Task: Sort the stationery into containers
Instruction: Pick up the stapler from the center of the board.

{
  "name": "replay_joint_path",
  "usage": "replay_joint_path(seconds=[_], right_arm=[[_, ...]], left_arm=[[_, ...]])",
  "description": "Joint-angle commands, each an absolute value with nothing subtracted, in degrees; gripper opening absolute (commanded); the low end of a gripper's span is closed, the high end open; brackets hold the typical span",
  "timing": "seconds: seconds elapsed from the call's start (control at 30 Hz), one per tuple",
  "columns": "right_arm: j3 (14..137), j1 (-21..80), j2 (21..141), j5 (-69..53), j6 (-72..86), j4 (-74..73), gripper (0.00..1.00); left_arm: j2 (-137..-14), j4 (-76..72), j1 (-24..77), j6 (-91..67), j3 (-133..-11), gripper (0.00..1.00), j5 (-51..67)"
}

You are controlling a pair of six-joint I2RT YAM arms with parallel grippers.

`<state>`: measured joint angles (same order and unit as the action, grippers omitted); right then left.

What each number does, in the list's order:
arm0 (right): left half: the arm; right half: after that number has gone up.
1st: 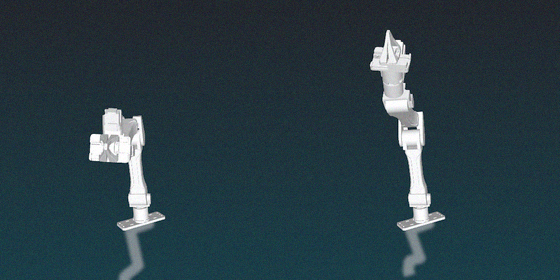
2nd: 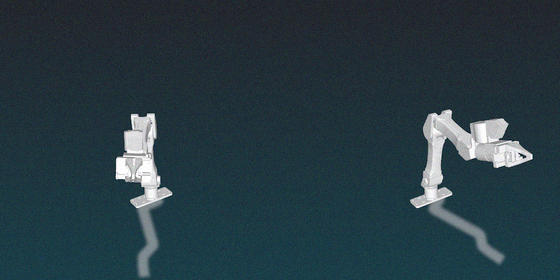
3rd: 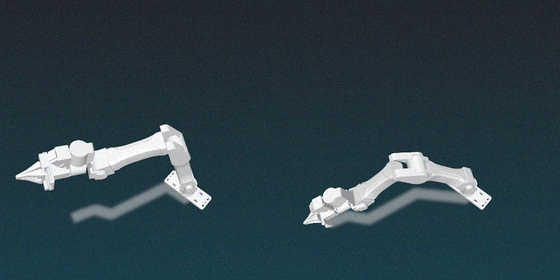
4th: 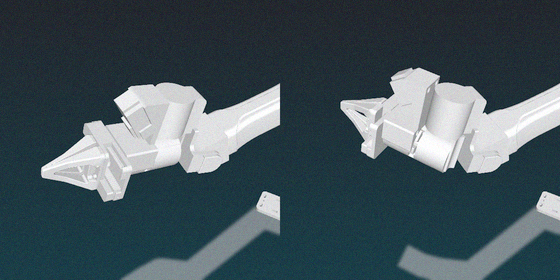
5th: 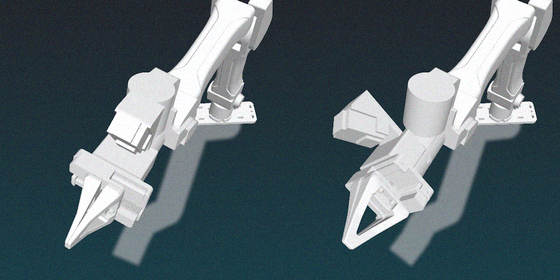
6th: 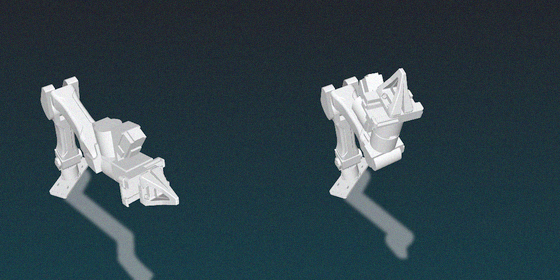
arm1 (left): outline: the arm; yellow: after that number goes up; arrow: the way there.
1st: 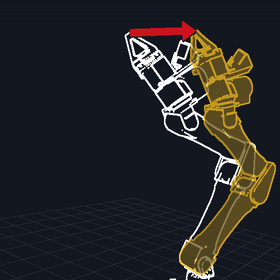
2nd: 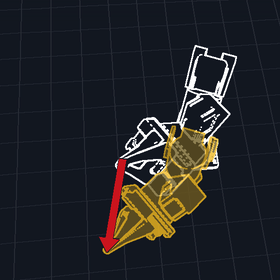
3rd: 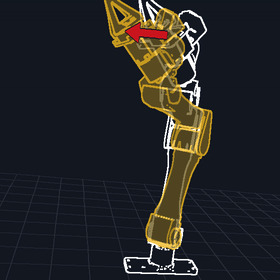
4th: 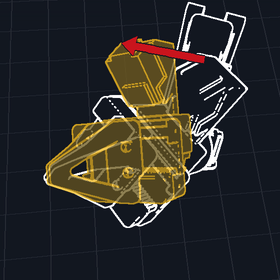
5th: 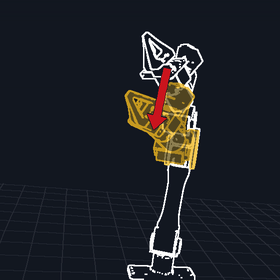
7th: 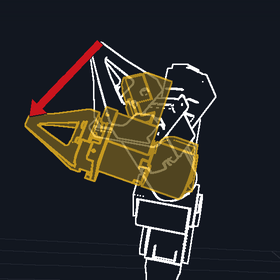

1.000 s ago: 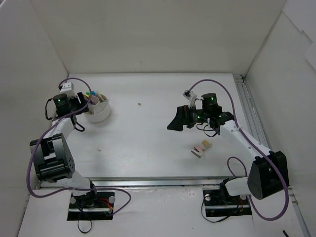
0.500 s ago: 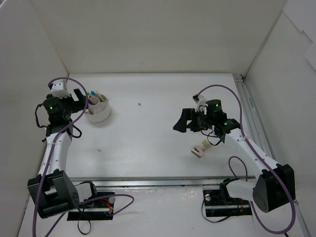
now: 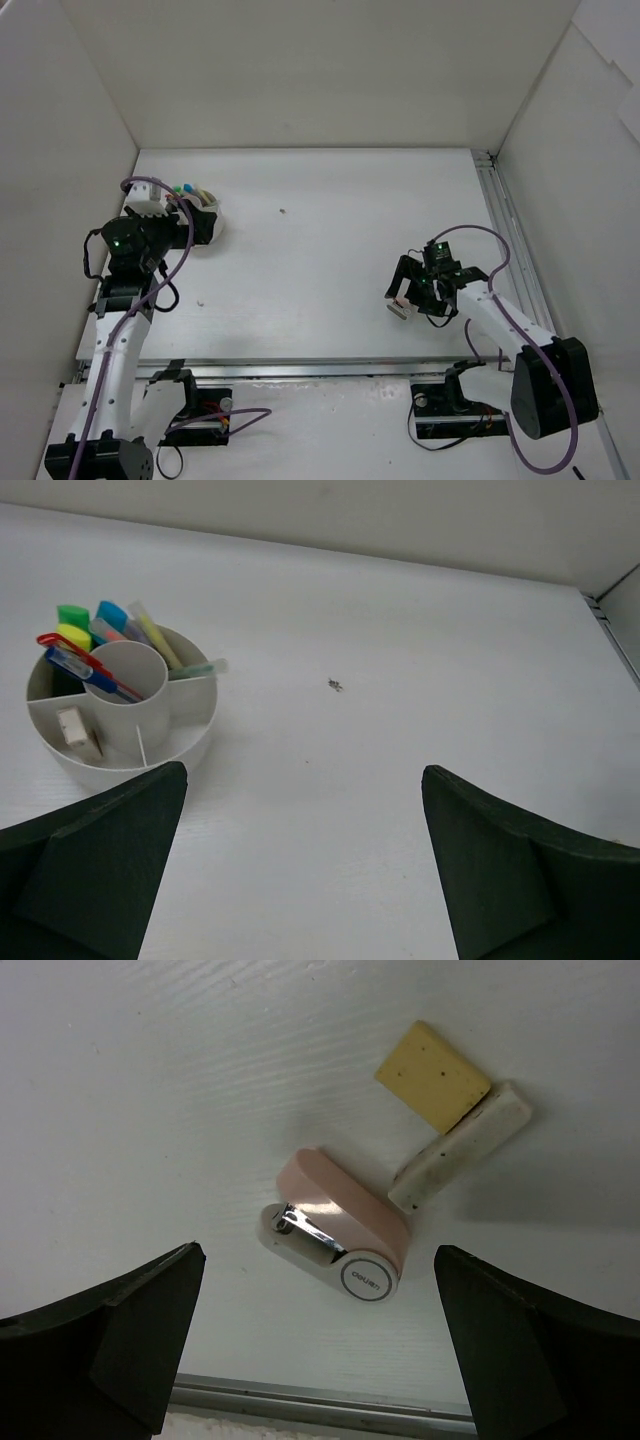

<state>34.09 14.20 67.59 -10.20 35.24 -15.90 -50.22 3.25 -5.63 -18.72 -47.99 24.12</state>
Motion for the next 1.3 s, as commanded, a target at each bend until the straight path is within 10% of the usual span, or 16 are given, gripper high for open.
replay_joint_path(seconds=[0.0, 0.5, 1.27], right_arm=[[33.31, 14.06, 62.68, -9.84, 35.95, -15.91, 0.98], [36.82, 12.75, 67.14, 5.89, 45.44, -18.02, 0.98], [33.49, 23.46, 68.02, -7.13, 26.02, -17.4, 0.98]], left_arm=[[-48.61, 6.06, -3.26, -19.42, -49.66, 0.99, 23.03], [-53.7, 5.54, 7.28, -16.35, -52.12, 0.99, 18.9], [-53.0, 4.13, 14.77, -12.57, -49.31, 0.99, 16.71]])
